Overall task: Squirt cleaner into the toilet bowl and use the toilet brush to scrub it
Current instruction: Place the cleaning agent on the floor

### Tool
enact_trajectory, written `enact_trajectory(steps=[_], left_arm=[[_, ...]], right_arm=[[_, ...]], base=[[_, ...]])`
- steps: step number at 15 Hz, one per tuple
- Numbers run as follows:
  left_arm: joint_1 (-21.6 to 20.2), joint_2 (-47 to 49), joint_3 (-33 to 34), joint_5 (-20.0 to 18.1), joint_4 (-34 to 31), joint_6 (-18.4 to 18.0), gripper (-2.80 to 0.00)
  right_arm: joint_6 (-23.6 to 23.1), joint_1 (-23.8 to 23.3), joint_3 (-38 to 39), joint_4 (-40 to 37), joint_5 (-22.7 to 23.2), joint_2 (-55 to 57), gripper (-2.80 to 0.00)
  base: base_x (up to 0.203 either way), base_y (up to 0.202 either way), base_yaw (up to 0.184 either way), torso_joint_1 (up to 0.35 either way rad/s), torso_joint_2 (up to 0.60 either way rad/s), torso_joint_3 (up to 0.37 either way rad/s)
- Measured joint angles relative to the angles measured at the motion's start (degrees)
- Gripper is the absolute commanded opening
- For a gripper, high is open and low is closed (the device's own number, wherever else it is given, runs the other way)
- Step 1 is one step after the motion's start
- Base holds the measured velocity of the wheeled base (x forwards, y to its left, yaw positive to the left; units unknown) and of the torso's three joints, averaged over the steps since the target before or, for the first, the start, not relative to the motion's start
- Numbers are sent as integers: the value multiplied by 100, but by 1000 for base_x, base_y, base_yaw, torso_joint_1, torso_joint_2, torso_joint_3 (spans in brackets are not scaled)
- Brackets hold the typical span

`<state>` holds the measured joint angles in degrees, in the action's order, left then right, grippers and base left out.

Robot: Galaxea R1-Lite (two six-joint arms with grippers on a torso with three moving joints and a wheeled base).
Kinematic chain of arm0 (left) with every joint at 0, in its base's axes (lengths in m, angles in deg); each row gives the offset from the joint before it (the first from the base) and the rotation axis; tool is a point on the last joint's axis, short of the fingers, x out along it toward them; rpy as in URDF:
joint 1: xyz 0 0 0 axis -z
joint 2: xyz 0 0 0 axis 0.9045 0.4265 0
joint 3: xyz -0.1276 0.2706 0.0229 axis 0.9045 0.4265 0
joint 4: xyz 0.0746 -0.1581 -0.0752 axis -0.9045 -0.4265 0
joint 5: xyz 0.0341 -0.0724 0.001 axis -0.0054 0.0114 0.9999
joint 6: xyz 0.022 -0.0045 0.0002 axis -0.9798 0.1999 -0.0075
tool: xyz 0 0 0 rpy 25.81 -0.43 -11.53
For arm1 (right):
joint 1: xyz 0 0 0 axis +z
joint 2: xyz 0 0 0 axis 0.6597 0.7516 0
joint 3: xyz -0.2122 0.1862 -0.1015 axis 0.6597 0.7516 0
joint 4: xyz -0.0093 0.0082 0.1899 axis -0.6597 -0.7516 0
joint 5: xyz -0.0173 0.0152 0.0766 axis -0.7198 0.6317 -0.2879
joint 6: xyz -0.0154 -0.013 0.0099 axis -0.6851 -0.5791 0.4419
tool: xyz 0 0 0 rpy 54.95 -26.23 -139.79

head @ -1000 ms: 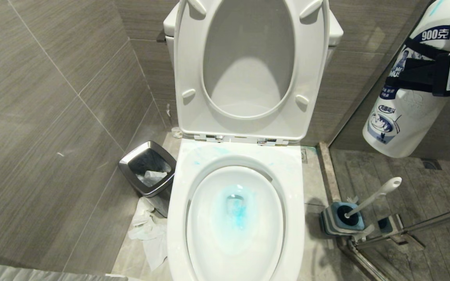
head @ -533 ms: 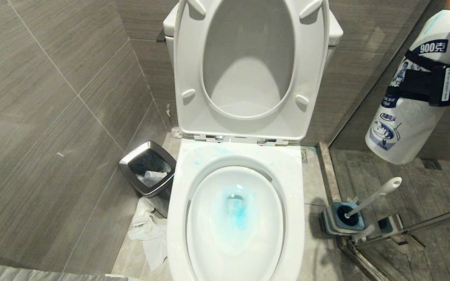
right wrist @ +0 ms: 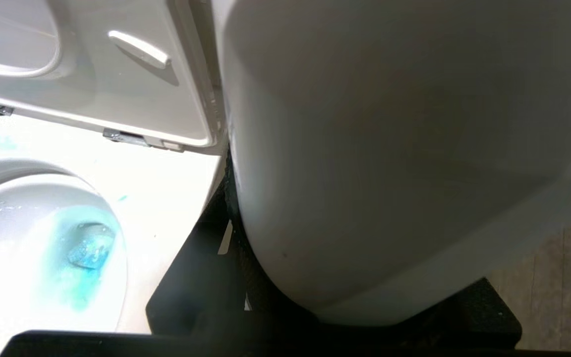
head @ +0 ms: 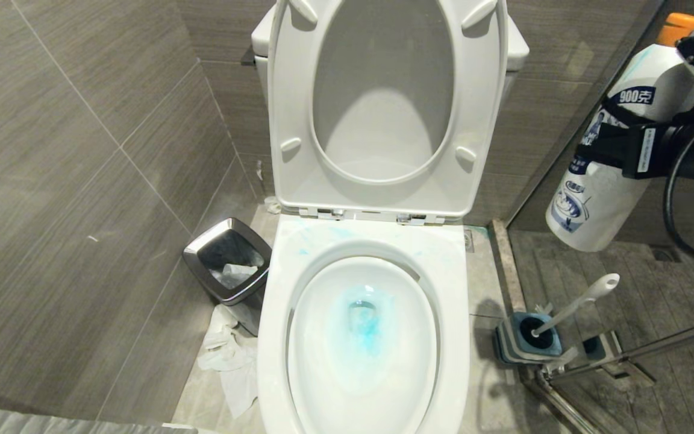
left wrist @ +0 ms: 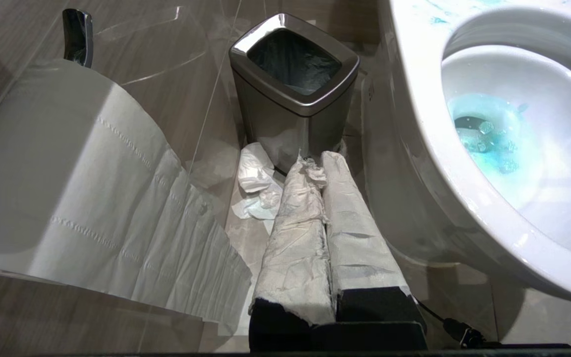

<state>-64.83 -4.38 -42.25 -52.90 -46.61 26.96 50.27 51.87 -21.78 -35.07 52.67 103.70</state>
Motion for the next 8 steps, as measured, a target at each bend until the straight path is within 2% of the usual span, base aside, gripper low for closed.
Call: enact_trajectory(steps=[5, 8], left_arm=[[0, 0, 0, -2, 2, 2, -280], [0, 0, 0, 0, 2, 2, -280]], right_arm=[[-2, -585, 221, 1156, 537, 736, -280], [1, -917, 219, 1359, 879, 1125, -280]], base=[[0, 0, 0, 2, -1, -157], [0, 0, 0, -3, 3, -193]])
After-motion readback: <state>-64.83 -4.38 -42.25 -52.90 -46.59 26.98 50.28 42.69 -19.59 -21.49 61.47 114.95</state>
